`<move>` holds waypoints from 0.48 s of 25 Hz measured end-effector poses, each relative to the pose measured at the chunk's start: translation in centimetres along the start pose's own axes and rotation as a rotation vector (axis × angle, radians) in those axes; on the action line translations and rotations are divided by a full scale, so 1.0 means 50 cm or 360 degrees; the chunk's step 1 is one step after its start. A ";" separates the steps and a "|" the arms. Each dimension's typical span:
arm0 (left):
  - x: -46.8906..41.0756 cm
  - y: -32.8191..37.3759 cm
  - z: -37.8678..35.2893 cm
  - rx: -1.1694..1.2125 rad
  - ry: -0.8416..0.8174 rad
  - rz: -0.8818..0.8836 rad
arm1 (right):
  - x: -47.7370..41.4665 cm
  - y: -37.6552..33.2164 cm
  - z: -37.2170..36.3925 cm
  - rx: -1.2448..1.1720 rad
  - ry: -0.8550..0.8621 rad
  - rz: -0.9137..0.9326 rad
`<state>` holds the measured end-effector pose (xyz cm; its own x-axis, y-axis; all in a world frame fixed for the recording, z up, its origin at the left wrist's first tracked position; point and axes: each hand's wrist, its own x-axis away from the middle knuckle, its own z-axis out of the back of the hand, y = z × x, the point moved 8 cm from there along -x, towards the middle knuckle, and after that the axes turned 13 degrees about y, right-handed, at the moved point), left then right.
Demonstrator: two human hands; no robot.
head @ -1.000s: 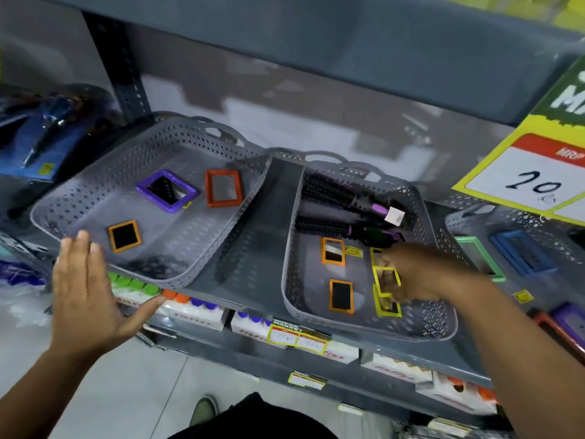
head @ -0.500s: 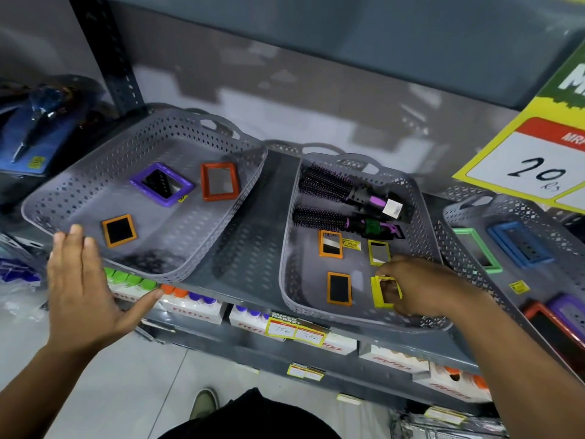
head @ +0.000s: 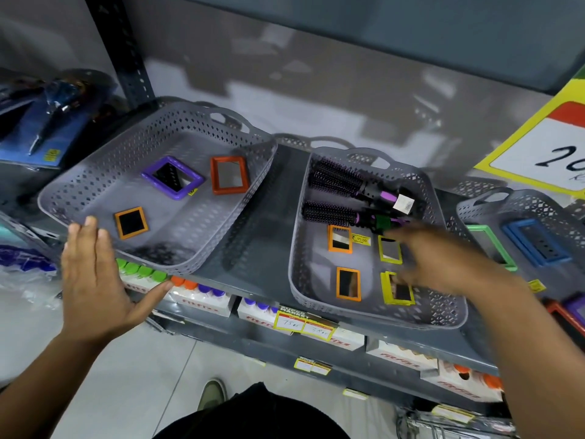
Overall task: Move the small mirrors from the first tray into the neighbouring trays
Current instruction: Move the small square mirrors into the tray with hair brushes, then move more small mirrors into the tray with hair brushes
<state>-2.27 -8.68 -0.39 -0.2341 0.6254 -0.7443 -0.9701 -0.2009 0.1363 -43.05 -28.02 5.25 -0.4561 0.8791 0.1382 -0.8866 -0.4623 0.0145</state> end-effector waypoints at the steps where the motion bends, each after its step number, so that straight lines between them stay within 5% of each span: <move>1: 0.000 -0.002 -0.001 0.0010 0.0023 -0.0010 | -0.016 -0.030 0.040 -0.0106 0.0171 0.0068; 5: 0.005 -0.009 0.001 0.0025 0.0050 0.0004 | -0.081 -0.228 0.142 -0.0486 0.0575 0.0461; 12: 0.007 -0.003 0.003 -0.0010 0.0024 -0.0028 | -0.211 -0.566 0.135 -0.0533 0.0471 0.0937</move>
<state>-2.21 -8.30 -0.59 -0.2161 0.6173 -0.7565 -0.9736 -0.1949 0.1192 -12.63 -24.99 10.04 -0.8232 0.5127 -0.2439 -0.4430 -0.8487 -0.2891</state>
